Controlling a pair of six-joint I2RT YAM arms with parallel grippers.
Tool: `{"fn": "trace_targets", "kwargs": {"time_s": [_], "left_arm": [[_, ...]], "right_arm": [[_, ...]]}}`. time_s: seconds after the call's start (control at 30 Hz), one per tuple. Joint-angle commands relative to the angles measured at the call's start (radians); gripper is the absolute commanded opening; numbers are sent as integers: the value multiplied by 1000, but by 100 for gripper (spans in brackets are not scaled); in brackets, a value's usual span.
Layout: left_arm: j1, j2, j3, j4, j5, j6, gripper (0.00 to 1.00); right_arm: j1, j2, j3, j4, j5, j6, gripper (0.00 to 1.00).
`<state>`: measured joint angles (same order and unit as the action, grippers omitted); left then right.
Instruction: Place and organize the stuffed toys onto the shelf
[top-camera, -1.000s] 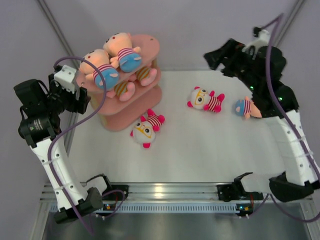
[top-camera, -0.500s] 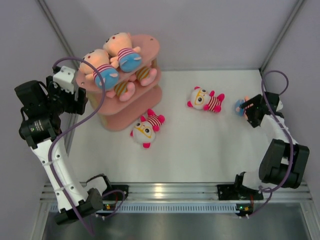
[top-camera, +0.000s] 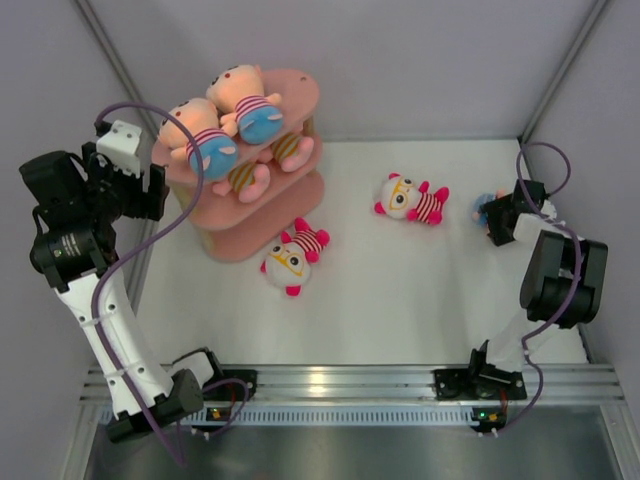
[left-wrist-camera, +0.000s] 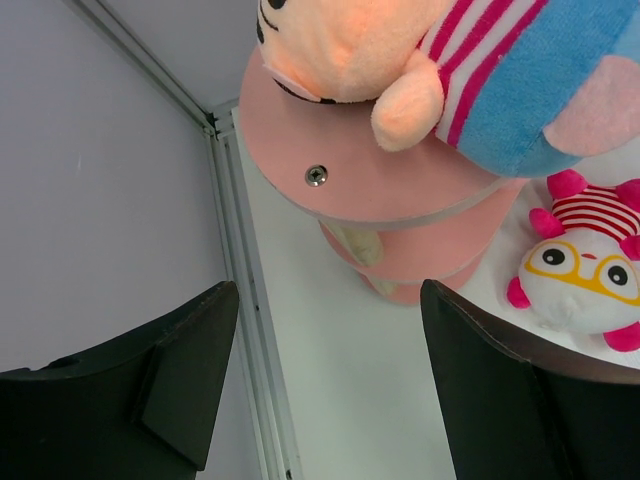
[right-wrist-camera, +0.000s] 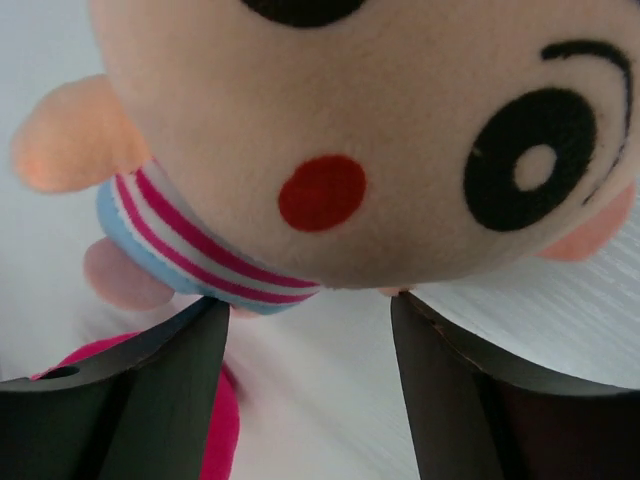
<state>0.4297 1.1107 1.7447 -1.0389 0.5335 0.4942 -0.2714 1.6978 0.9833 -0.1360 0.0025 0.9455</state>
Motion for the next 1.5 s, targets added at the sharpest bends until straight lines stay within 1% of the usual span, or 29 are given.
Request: {"fn": "trace_targets", "kwargs": {"time_s": [0.0,0.07,0.1,0.17,0.2,0.27,0.3,0.47,0.63,0.7,0.73,0.83,0.87,0.9,0.93,0.97,1.0,1.03,1.07,1.1,1.13,1.17,1.2,1.23,1.27,1.3,1.37,1.4,1.47], "left_arm": [[1,6,47,-9,8,-25,79],[0,11,50,-9,5,-26,80],[0,14,55,-9,0,-28,80],[1,15,55,-9,-3,-28,80],[1,15,53,-9,-6,-28,80],[0,14,50,-10,-7,-28,80],[1,12,47,-9,-9,-28,80],[1,11,39,-9,-4,-28,80],[0,-2,35,-16,34,-34,80],[0,-3,30,-21,62,-34,80],[0,-8,29,-24,66,-34,80],[0,-12,16,-33,86,-28,80],[0,-15,12,-39,92,-16,80],[0,-18,12,-49,101,-8,80],[0,-23,12,-59,108,-2,80],[0,-26,15,-65,121,6,80],[-2,-32,19,-76,131,10,80],[-2,-35,25,-98,146,15,80],[-2,-37,39,-110,169,24,80],[-2,-41,50,-124,225,30,80],[0,-43,59,-137,265,32,81],[-2,-45,74,-153,298,29,83],[-2,-52,79,-158,369,24,87],[-2,-52,88,-161,400,15,97],[-2,-55,90,-162,428,12,98],[-2,-55,93,-159,456,9,98],[0,-52,102,-161,529,-5,98],[0,-51,107,-159,554,-9,98],[0,-52,111,-161,663,-29,99]], "right_arm": [[6,31,38,72,85,50,64],[6,46,46,79,118,33,50],[5,60,55,79,125,16,38],[-3,72,58,93,126,1,28],[-6,79,57,101,123,-14,20],[-17,85,57,121,111,-43,12],[-18,82,61,122,114,-74,1],[-20,34,60,115,131,-169,0],[3,-96,49,127,82,-319,0],[26,-151,90,83,57,-428,0],[55,-168,107,72,21,-506,0],[132,-239,184,15,-38,-638,0],[158,-271,239,-11,-45,-742,0],[222,-288,268,-36,-47,-790,0],[254,-314,325,-83,-77,-874,0],[280,-329,350,-102,-108,-910,0],[347,-342,371,-120,-133,-936,0],[377,-363,414,-175,-157,-1033,0],[411,-375,429,-198,-156,-1069,0],[487,-386,443,-221,-151,-1099,0],[527,-398,452,-241,-162,-1157,0],[564,-424,463,-275,-167,-1183,0],[643,-438,465,-292,-171,-1209,0],[687,-470,466,-307,-199,-1267,0],[728,-486,463,-324,-205,-1289,0],[814,-503,462,-330,-203,-1307,0],[895,-524,486,-356,-179,-1340,0],[973,-523,503,-393,-167,-1341,0],[1032,-492,583,-436,-138,-1332,0]]}}
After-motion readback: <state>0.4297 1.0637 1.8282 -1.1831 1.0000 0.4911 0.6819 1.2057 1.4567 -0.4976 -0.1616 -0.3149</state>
